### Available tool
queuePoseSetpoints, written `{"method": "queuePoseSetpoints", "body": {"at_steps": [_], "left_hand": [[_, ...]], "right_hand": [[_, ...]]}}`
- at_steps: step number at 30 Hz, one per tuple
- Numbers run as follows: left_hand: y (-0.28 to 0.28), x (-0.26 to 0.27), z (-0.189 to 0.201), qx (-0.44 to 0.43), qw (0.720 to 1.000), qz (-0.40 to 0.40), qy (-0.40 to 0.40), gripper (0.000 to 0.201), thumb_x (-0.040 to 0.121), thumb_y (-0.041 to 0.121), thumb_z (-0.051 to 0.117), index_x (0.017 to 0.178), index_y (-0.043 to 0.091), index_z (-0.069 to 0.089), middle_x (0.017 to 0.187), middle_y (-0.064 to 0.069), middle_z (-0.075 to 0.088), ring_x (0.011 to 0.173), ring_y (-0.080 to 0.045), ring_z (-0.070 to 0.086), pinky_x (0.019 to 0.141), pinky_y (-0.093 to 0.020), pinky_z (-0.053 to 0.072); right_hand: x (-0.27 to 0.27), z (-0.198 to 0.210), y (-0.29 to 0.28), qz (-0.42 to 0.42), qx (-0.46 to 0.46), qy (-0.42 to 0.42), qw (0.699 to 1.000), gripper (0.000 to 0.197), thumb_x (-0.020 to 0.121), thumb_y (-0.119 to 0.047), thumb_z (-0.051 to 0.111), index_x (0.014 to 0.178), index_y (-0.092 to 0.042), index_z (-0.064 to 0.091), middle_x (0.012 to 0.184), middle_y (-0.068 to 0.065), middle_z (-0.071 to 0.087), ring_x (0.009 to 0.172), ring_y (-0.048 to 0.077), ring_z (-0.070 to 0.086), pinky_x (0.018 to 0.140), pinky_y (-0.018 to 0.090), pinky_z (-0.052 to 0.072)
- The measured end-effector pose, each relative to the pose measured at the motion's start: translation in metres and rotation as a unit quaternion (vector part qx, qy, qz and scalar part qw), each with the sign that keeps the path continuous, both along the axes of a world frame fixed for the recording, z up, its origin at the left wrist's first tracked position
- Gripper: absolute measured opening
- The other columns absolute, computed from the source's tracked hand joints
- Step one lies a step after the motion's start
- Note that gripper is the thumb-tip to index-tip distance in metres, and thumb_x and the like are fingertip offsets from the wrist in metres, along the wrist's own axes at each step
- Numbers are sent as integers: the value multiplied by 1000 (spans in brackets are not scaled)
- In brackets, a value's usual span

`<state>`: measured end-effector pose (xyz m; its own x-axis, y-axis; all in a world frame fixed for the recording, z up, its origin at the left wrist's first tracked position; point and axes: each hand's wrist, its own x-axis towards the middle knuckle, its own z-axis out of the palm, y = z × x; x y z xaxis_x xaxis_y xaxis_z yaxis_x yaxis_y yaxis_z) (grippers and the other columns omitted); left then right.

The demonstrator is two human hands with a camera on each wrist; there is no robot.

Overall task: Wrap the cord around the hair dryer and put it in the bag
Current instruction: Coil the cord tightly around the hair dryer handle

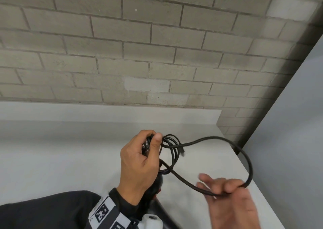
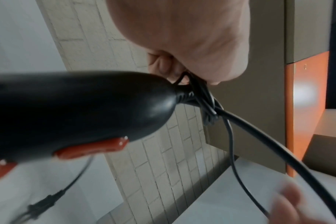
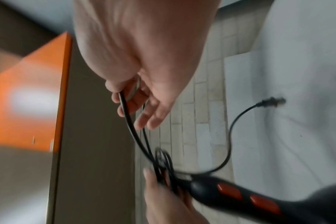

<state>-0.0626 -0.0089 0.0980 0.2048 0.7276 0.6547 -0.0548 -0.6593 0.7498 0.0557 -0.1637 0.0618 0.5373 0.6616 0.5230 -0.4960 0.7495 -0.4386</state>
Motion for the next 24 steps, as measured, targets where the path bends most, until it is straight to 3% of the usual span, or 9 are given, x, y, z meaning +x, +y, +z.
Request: {"method": "queuePoseSetpoints", "body": {"at_steps": [2,5,7,10,12,15,17,20,24], "left_hand": [[7,-5,2,-11,1000,7,-13,24,94,43,54,83,25,65,67,7,58,56,-6,51,55,-11,37],[13,-10,4,-21,999,9,-26,16,93,43,54,84,34,64,73,4,62,59,-8,53,55,-11,38],[11,-10,3,-20,999,6,-27,17,92,42,55,83,32,65,72,3,63,60,-11,54,55,-14,40],[5,-4,0,-25,999,-3,-27,27,92,42,57,82,20,69,67,3,61,58,-13,54,55,-15,40],[1,0,-1,-24,999,-5,-28,28,92,41,57,82,18,69,65,6,59,56,-10,52,56,-12,38],[-3,1,-1,-11,1000,-8,-22,26,92,40,58,84,18,68,63,6,59,56,-11,53,55,-13,39],[-5,1,0,6,1000,-7,-14,26,92,39,59,85,17,69,64,6,61,58,-13,55,55,-17,42],[-8,3,1,15,1000,-8,-14,26,91,39,60,85,15,70,68,7,63,59,-16,57,55,-24,45],[-14,5,1,15,1000,-15,-19,25,90,39,62,85,16,69,70,8,65,59,-15,60,55,-26,47]], "right_hand": [[22,8,-33,-7,-120,105,987,38,109,-14,18,122,15,39,98,33,46,99,51,47,106,67,24],[48,-2,-66,-21,-233,134,963,46,109,-18,9,128,16,33,85,20,30,77,33,39,86,61,36],[55,-2,-64,-55,-285,91,953,33,101,-10,38,113,18,51,73,13,36,62,25,50,64,51,48],[50,-8,-63,-267,-446,75,851,35,80,-16,63,96,15,60,46,7,42,31,15,40,34,26,38],[42,-10,-56,-345,-436,46,830,38,84,-25,69,102,7,61,59,10,61,38,13,56,37,23,48],[23,-1,-41,-500,-453,-65,735,31,75,-19,82,92,-35,62,98,3,68,68,-6,64,64,6,51],[-4,16,-30,-546,-387,-151,727,27,72,-19,72,84,-41,62,84,-14,66,68,-2,61,68,10,48],[-48,39,-12,-479,-367,-307,737,4,73,-30,67,71,-32,64,66,-9,64,61,7,58,60,6,42],[-65,32,9,-294,-450,-399,743,35,67,-64,56,75,-33,67,71,-16,67,70,9,61,51,9,40]]}}
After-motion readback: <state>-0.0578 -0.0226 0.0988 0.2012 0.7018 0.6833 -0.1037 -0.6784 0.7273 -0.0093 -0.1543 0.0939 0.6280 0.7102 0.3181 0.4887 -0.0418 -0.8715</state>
